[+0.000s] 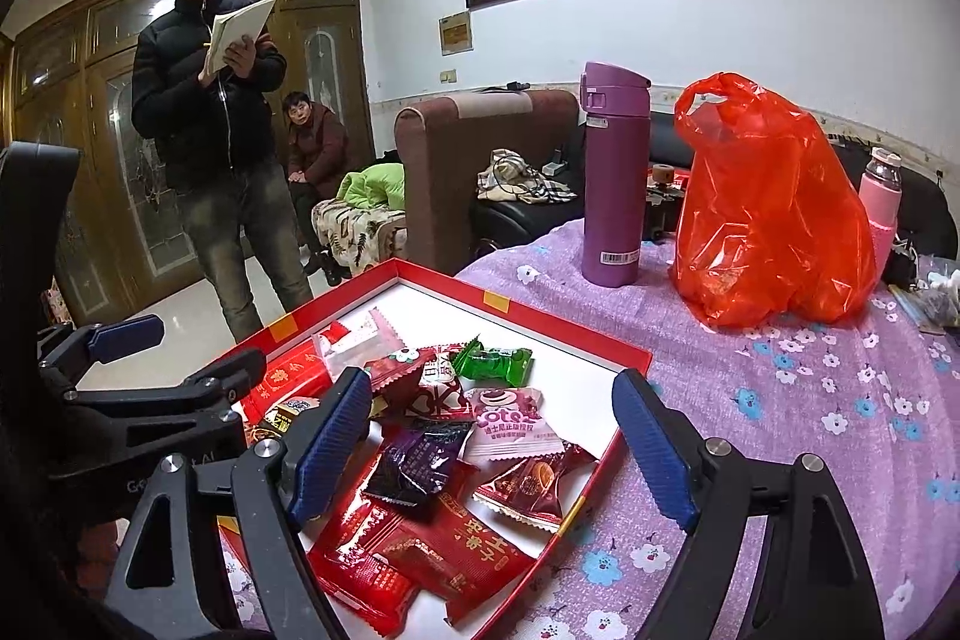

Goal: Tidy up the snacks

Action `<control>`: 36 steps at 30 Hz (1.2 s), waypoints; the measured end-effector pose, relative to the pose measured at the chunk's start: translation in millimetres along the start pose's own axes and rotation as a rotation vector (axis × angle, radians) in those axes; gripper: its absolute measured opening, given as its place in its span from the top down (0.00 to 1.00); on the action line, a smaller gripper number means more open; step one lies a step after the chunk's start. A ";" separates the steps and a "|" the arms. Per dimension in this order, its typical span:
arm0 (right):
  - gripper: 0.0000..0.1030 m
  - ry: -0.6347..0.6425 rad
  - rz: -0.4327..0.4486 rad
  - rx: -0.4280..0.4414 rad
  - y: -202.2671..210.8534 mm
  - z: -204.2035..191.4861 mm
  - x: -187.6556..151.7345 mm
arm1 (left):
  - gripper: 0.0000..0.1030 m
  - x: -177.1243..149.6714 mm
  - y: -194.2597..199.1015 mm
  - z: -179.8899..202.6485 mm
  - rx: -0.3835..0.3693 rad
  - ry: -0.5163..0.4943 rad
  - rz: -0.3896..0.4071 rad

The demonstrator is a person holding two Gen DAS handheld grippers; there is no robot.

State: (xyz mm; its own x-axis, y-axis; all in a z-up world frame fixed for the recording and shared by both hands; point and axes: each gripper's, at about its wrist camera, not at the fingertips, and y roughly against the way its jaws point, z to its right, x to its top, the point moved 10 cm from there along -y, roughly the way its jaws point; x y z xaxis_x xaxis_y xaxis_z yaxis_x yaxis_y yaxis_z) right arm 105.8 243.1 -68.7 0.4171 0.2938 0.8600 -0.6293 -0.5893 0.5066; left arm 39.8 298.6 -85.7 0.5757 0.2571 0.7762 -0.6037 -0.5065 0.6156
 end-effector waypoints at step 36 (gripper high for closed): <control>0.19 0.015 -0.016 -0.012 -4.8 0.2 -3.4 | 0.18 2.4 1.8 0.8 -0.010 0.003 0.018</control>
State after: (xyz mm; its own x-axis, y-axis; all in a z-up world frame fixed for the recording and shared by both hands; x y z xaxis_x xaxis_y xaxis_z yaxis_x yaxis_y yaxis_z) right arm 107.6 244.7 -74.0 0.4176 0.3147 0.8524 -0.6302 -0.5755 0.5212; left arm 40.5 297.7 -82.8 0.5630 0.2510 0.7874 -0.6194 -0.5026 0.6031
